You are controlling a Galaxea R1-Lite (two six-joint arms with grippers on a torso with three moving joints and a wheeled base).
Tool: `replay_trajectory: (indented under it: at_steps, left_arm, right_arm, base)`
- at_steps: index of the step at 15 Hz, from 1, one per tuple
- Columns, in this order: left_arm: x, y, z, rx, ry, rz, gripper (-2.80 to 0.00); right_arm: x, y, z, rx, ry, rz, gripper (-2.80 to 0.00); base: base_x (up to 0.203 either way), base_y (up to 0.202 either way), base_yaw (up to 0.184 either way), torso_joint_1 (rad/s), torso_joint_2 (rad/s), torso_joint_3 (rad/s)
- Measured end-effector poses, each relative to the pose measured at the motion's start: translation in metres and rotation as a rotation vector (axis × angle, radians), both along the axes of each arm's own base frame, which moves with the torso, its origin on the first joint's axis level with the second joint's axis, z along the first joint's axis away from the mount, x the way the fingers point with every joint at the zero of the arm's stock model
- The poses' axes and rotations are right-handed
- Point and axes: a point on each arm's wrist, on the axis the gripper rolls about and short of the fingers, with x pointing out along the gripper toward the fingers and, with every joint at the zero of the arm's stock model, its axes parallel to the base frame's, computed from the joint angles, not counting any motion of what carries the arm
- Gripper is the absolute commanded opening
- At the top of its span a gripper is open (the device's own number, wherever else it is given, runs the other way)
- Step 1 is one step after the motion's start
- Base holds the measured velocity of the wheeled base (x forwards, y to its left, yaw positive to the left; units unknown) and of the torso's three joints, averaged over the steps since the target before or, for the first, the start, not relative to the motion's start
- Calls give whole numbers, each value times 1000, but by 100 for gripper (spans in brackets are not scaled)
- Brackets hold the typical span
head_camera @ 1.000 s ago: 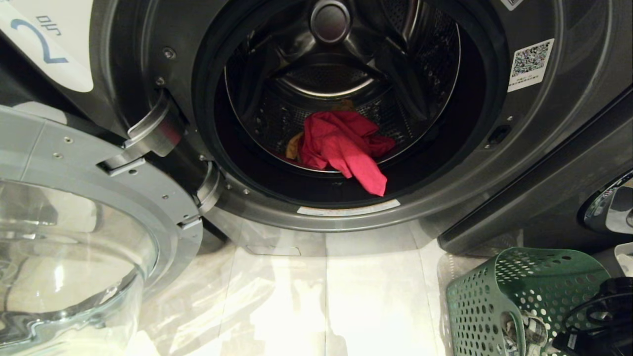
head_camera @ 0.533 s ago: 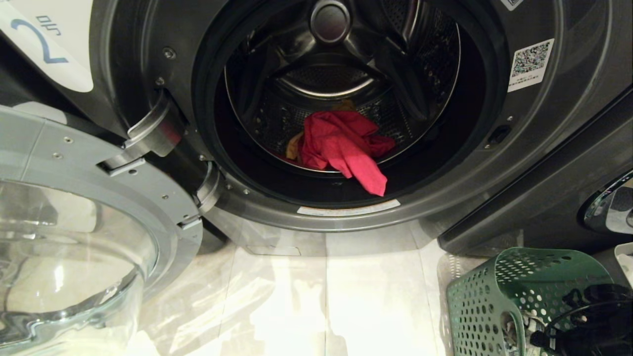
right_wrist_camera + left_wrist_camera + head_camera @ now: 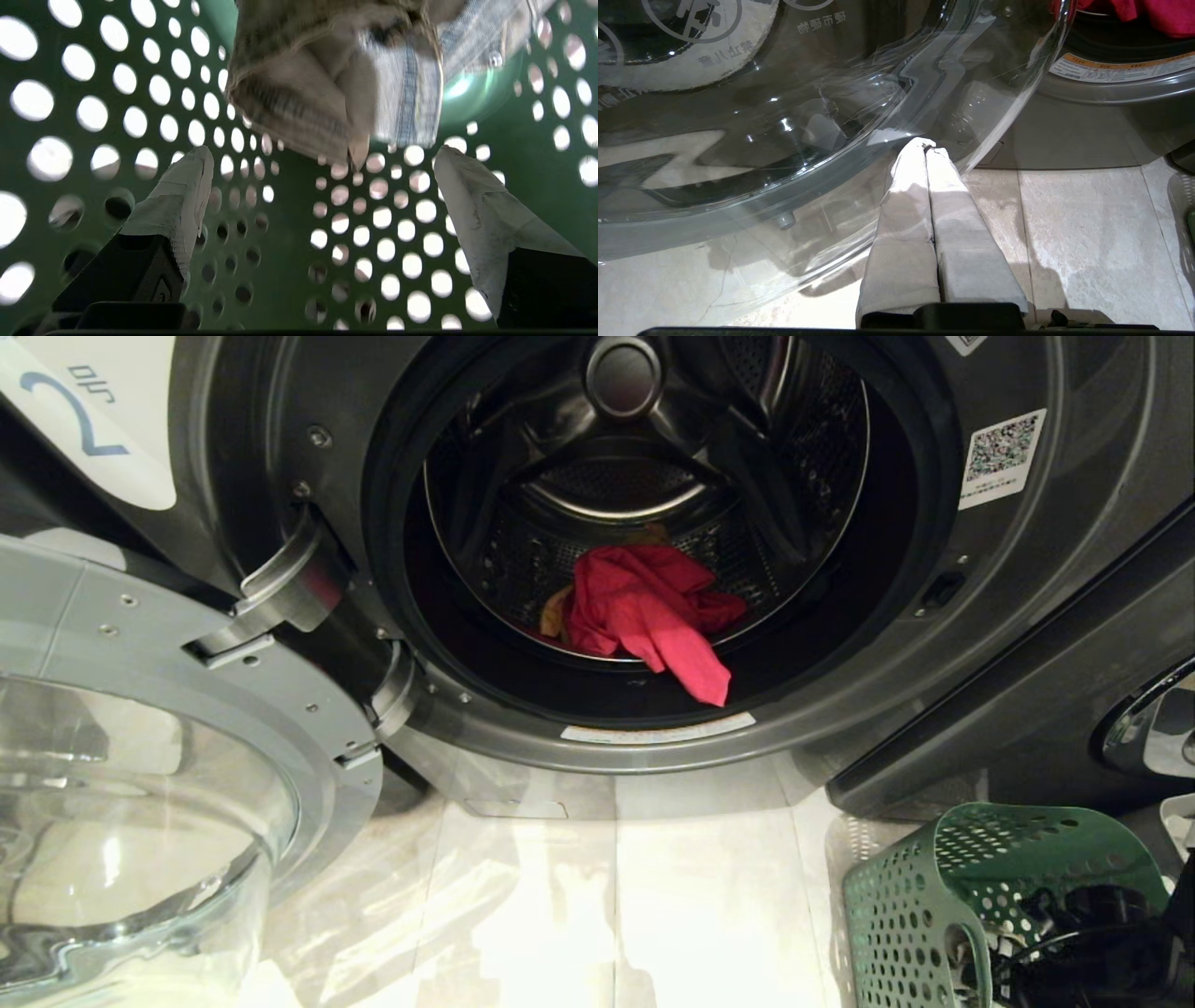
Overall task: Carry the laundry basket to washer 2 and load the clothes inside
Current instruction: Place the clothes into the washing machine
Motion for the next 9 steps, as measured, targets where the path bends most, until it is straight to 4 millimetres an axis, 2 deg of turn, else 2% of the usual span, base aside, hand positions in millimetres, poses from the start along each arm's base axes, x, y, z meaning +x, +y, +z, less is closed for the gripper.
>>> replay_trajectory:
  at_steps: [9]
  left_arm:
    - [0, 0, 0, 0, 0, 0, -280]
  right_arm:
    - [35, -10, -43, -42, -68, 23, 0]
  base:
    - [0, 0, 0, 0, 0, 0]
